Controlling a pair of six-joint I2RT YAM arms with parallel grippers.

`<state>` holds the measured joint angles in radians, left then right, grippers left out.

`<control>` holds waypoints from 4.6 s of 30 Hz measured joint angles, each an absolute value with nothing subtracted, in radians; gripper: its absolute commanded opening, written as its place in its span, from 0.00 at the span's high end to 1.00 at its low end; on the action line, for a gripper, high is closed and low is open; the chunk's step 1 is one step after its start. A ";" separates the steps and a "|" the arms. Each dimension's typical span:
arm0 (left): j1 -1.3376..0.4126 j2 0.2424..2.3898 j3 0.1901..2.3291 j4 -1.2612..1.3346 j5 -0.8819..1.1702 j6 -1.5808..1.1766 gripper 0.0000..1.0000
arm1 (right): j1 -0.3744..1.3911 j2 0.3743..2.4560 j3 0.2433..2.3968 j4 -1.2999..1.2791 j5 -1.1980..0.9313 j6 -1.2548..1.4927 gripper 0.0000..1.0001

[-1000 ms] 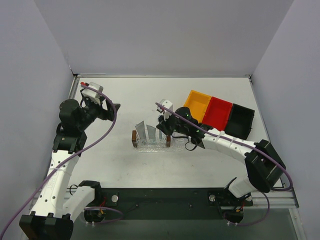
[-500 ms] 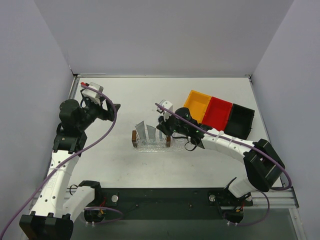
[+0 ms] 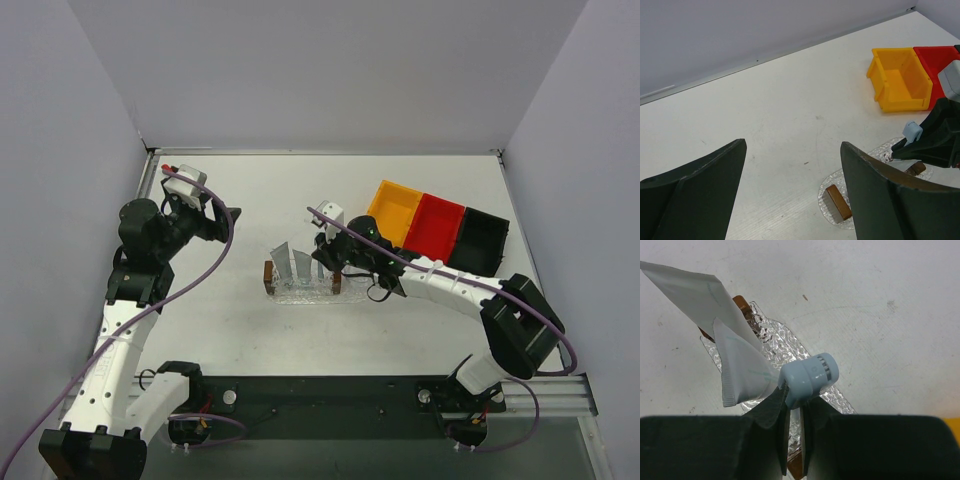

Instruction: Prepare toiletry sets of a toothbrush and toothpaste on the tray

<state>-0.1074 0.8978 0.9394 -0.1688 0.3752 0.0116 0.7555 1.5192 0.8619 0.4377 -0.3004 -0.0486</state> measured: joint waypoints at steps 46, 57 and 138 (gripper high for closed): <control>-0.107 0.898 0.939 -0.169 0.382 0.012 0.14 | 0.761 1.534 0.862 0.451 -0.291 -0.049 0.84; -0.107 0.898 0.939 -0.168 0.382 0.012 0.14 | 0.761 1.534 0.862 0.441 -0.276 -0.049 0.76; -0.107 0.898 0.928 -0.163 0.397 0.012 0.13 | 0.761 1.528 0.862 0.399 -0.198 -0.052 0.70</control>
